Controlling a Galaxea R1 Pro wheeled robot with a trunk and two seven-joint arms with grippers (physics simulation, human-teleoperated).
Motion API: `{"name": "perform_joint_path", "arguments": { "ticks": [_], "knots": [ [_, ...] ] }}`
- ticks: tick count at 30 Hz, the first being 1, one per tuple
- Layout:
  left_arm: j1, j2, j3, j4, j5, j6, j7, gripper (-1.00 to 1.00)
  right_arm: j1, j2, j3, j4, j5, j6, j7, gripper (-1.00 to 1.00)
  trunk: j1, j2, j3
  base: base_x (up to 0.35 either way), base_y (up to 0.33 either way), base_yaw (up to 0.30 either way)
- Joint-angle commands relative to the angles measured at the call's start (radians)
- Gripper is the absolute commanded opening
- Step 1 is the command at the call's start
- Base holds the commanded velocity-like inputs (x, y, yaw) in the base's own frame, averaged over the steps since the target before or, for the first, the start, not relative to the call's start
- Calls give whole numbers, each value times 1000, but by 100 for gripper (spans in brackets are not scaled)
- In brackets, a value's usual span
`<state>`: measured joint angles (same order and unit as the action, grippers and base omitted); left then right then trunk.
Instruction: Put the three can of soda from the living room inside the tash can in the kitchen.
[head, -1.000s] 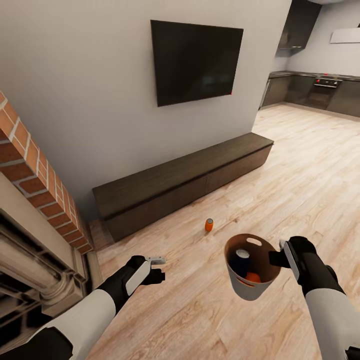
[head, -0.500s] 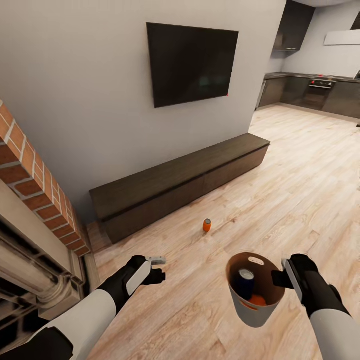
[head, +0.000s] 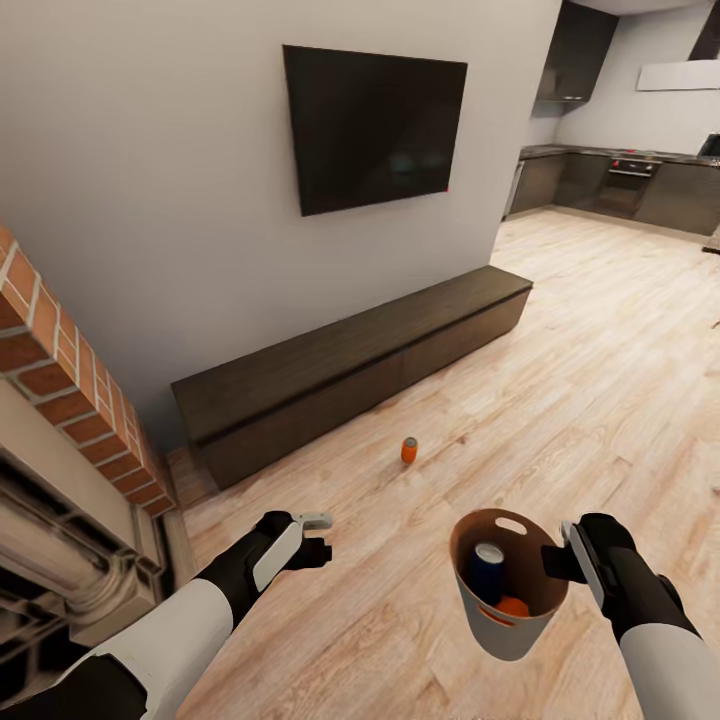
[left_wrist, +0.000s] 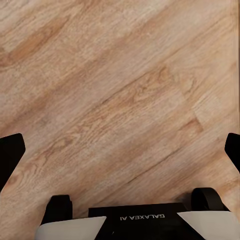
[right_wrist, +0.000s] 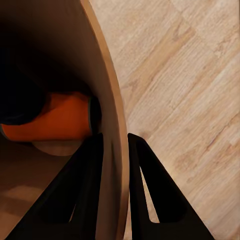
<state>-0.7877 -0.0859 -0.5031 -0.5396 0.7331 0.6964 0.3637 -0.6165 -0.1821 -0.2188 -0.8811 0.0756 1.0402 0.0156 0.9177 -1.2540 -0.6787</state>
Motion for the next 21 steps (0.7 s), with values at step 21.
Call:
{"name": "perform_joint_path", "arguments": {
  "ticks": [21],
  "knots": [
    [0,0,0,0,0,1,1,100,7,-12,-30,58,0,-56,5,-100,0,0,0,0,0,-287]
  ]
}}
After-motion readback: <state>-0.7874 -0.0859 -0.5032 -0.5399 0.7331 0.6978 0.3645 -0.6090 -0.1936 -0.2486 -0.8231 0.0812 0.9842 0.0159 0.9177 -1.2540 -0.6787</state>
